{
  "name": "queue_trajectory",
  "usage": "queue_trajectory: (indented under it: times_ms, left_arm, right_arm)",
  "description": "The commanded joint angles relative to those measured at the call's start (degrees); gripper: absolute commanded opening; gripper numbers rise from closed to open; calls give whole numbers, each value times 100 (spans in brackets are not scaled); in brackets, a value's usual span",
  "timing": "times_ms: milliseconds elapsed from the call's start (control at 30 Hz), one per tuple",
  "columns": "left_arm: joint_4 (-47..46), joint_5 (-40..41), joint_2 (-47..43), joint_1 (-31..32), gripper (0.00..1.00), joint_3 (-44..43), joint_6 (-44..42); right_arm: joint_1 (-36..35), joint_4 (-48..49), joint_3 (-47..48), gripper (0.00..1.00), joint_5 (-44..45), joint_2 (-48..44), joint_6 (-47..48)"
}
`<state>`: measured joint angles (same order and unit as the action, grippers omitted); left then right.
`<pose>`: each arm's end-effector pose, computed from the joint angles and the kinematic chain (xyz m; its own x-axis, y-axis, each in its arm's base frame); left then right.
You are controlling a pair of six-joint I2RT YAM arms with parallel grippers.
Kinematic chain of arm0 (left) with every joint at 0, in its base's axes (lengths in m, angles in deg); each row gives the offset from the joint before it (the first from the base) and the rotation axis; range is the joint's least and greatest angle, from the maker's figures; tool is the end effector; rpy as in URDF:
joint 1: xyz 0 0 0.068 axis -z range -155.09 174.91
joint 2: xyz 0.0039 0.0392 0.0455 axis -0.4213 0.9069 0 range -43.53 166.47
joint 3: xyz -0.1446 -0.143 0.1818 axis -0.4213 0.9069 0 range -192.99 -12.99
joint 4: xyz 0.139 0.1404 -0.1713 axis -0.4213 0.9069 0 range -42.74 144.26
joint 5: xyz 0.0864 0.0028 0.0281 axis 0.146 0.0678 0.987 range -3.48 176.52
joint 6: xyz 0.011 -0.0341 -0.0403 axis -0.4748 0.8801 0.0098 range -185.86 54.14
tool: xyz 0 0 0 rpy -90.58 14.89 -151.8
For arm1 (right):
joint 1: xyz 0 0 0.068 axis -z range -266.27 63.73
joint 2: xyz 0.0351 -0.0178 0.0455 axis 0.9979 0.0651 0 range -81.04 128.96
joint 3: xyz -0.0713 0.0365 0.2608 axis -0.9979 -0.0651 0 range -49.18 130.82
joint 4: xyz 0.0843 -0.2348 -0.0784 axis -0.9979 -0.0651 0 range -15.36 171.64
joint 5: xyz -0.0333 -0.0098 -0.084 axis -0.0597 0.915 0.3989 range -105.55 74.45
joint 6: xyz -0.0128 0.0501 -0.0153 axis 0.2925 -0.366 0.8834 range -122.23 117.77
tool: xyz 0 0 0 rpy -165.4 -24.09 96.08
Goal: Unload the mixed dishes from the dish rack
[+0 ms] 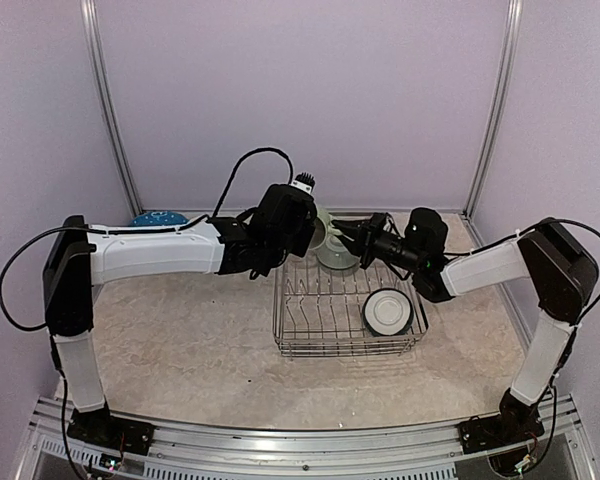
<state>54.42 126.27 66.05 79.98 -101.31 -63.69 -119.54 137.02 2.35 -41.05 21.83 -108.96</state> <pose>0.2752 -0.3540 0.2811 -0.2840 0.3557 -0.8904 0.2978 0.9154 0.2708 0.3132 0.2239 0.2244 -0.8350 0.4859 0.2583 0.1897 -0.1864 0.9640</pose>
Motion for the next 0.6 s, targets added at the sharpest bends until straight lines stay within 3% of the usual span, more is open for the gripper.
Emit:
queue_trajectory:
  times_ms: [0, 100, 167, 400, 467, 567]
  left_arm:
    - [-450, -141, 22, 105, 0, 46, -137]
    - [-575, -175, -39, 100, 0, 140, -117]
    - [-604, -222, -113, 98, 0, 172, -83]
    - [-180, -278, -315, 26, 0, 68, 234]
    - [390, -445, -374, -85, 0, -122, 768]
    - [808, -709, -576, -226, 0, -181, 1224]
  right_arm:
    - [-112, 705, -25, 0, -82, -180, 190]
    - [-113, 856, -30, 0, -108, -116, 244]
    - [-115, 951, -35, 7, -111, -66, 277]
    - [-119, 470, -21, 56, -106, -156, 965]
    - [-113, -128, 29, 70, -84, -334, 1460]
    - [-114, -1046, 84, 83, 61, -606, 2289]
